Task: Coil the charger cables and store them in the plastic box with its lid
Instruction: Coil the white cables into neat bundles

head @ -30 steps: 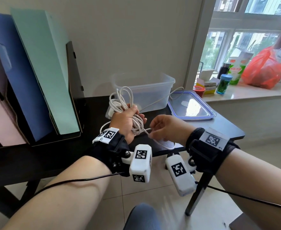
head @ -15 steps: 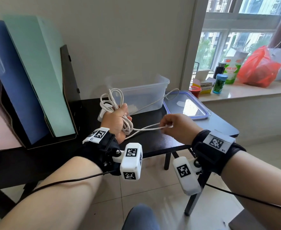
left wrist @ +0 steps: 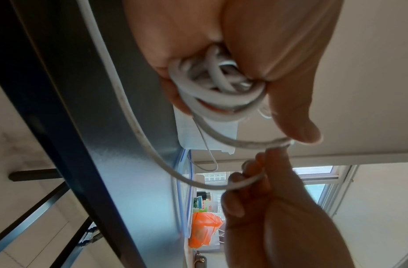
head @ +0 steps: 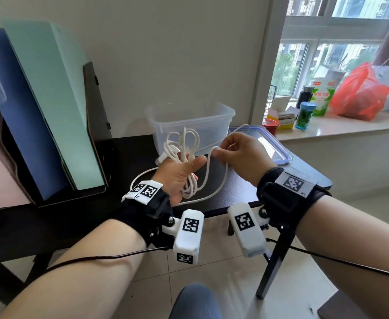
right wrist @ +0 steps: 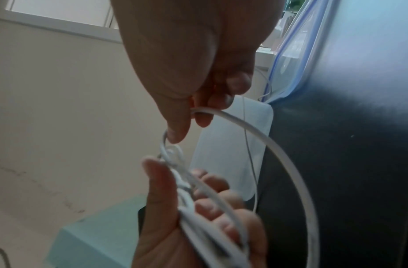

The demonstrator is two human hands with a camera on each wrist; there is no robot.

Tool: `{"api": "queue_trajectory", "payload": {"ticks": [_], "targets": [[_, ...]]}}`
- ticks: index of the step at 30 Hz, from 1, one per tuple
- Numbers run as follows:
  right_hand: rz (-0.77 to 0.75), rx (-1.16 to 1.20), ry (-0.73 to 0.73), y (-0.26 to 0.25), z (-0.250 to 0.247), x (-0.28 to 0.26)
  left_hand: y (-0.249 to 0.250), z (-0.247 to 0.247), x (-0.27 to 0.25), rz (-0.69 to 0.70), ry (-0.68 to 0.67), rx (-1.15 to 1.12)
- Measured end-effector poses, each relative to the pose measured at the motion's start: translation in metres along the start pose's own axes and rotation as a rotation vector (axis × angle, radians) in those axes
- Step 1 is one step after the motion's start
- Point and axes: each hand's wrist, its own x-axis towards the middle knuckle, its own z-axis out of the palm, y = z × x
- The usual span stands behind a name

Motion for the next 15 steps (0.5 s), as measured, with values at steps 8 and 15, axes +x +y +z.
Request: {"api": "queue_trajectory", "payload": {"ticks": [8, 15], "targets": [[0.102, 0.063, -0.017, -0.002, 0.014, 0.007, 0.004, 0.017, -0.01, -0.006, -0.18, 0.011], [0.128, 0.066, -0.15, 0.005, 0.007, 0.004, 0.001, 0.019, -0.008, -0.007, 0.053, 0.043]]}}
